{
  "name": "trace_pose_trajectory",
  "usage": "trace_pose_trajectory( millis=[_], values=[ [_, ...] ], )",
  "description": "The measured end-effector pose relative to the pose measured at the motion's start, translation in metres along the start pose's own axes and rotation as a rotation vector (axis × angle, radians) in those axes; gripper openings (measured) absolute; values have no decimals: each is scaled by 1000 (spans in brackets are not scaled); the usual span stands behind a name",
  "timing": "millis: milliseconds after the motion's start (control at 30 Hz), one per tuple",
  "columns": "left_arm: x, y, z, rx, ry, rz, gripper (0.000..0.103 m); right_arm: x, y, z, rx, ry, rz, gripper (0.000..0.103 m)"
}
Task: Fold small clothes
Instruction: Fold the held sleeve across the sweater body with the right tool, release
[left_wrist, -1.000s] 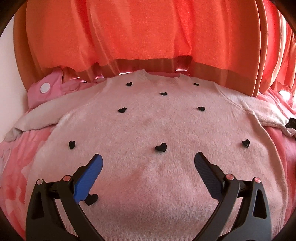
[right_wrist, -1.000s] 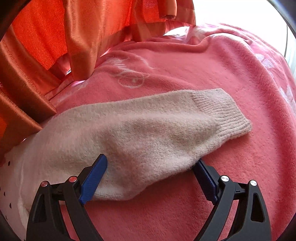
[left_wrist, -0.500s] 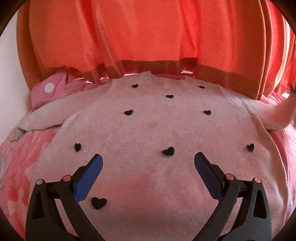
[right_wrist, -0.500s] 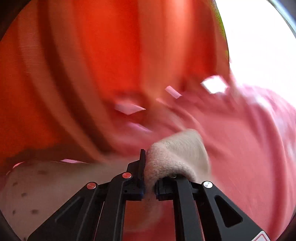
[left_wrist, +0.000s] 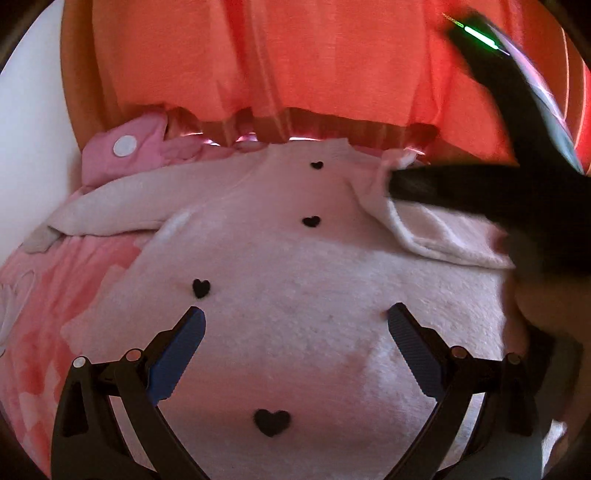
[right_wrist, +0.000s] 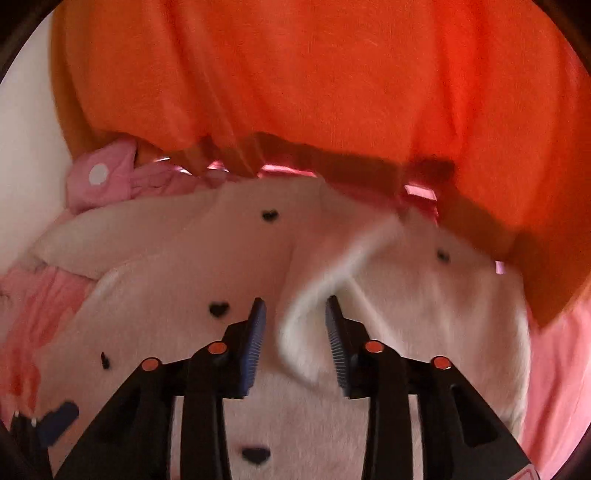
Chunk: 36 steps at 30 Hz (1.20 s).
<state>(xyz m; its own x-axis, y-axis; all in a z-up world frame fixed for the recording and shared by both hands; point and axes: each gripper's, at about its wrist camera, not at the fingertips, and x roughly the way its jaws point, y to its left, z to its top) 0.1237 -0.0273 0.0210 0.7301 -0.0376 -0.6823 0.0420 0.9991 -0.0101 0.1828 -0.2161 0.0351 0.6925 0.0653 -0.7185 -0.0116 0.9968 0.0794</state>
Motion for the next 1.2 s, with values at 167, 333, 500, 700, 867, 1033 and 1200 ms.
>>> trace_pose_trajectory(
  millis=[167, 333, 500, 700, 867, 1033, 1200],
  values=[
    [5, 14, 4, -16, 0, 22, 97, -17, -41, -28, 186, 3, 1, 53],
    [8, 24, 6, -39, 6, 31, 97, -24, -57, -34, 225, 3, -13, 53],
    [9, 22, 5, -30, 15, 34, 97, -11, -54, -29, 246, 21, 31, 54],
    [10, 30, 6, -72, 23, 26, 97, 29, -53, 3, 369, 69, 151, 57],
    [13, 36, 8, -93, 30, 33, 97, 76, -46, 40, 466, 124, 167, 35],
    [17, 41, 7, -99, 43, 45, 97, 66, 36, 89, 192, 24, 253, 3],
    [19, 42, 6, -96, 54, 47, 97, 59, 105, 84, -112, 79, 307, 4]
  ],
)
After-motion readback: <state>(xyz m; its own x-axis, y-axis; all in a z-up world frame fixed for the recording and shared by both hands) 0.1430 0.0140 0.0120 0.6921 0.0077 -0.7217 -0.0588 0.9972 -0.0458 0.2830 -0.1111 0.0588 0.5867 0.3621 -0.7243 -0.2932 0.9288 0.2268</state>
